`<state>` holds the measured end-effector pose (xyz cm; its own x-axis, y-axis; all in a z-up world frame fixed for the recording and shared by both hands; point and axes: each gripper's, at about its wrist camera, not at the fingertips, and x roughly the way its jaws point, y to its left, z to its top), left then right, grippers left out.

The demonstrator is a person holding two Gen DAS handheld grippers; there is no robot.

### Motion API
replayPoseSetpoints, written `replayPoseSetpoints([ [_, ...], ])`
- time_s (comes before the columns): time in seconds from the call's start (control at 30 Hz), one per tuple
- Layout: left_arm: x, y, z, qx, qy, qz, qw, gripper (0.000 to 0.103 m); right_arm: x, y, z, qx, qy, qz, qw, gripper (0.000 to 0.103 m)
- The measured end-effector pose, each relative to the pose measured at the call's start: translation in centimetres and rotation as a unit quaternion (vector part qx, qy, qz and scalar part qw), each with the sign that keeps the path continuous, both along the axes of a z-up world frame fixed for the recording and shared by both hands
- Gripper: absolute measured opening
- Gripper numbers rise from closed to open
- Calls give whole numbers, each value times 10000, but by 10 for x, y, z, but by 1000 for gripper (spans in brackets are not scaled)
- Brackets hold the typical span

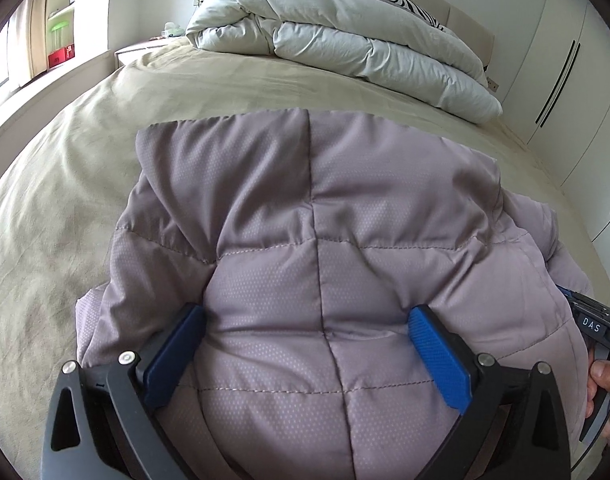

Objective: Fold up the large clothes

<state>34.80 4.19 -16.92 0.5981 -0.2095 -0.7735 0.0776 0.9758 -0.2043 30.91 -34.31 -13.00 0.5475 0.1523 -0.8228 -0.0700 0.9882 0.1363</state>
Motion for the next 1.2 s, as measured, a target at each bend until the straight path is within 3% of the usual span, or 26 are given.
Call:
replayPoseSetpoints([
  [0.43, -1, 2, 9, 7, 70, 24, 10000, 103, -2, 7, -1, -125, -46, -30, 9999, 30],
  [0.5, -12, 2, 23, 61, 38, 115, 9999, 96, -7, 3, 14, 27, 12, -109, 9999, 32],
  [0.63, -45, -24, 54, 368, -353, -222, 9984, 91, -49, -2, 50, 387, -405, 104, 9984, 32],
  [0.73, -59, -54, 58, 874, -563, -577, 9929, 91, -75, 8, 65, 525, -505, 378, 9966, 32],
  [0.8, -58, -62, 52, 1117, -557, -597, 9904, 92, -88, 26, 71, 289, -567, 624, 9960, 32],
  [0.93, -46, -55, 31, 1058, -242, -548, 9926, 102, -90, 64, 53, -658, -256, 1038, 9921, 32],
  [1.07, -43, -59, 21, 1251, -221, -628, 9899, 103, -83, 62, 36, -407, -105, 868, 9953, 33],
  [1.2, -38, -56, 12, 1127, -222, -621, 9914, 103, -84, 70, 23, -834, -329, 954, 9914, 33],
])
